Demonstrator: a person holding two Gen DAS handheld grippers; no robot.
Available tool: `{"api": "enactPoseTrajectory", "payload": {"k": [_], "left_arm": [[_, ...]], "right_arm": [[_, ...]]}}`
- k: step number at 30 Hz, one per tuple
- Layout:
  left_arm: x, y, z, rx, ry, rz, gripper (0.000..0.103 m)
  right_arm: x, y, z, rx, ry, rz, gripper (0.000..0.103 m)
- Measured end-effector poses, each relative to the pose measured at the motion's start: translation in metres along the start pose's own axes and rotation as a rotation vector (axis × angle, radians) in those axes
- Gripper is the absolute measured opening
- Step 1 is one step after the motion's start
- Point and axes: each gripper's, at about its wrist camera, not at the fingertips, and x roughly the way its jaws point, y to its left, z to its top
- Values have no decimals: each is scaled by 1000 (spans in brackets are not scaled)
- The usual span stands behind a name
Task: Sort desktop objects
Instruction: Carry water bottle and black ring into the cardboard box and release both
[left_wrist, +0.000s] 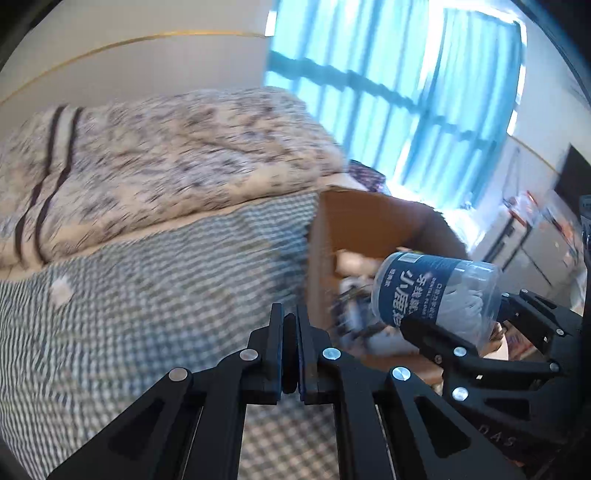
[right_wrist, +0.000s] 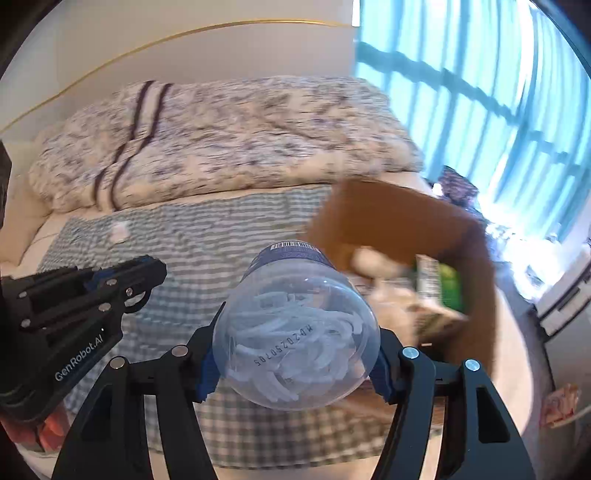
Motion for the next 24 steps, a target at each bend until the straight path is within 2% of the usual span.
{"api": "enactPoseTrajectory", "payload": {"k": [6,11,12,14,15,16,17,18,20,24], "left_arm": [[44,-56,23,60,52,-79,6],[76,-76,24,94,80,-89,6],[81,-77,25,91,84,-81,10],[89,-75,25,84,98,-56,37],[93,-72,26,71,110,7,67],[93,-66,27,49,111,49,87],[92,-61,27,26,101,53,90],[87,-53,28,-4,80,15,91],[79,-44,29,-43,64,-45,92],[58,-32,29,-49,40,-17,93]], "right_arm": [[12,-62,3,74,13,-51,63],[29,-94,-1,113,35,-51,64],[32,-96,-2,114,38,-57,64],[37,-101,-3,123,36,-53,63],[38,-105,-3,135,30,-57,64],[38,-110,-4,155,27,-68,65],[38,-114,-4,172,22,-69,75],[38,-118,-5,191,16,-59,83],[36,-124,-5,230,7,-27,83],[29,-117,-3,230,-6,-30,83]]}}
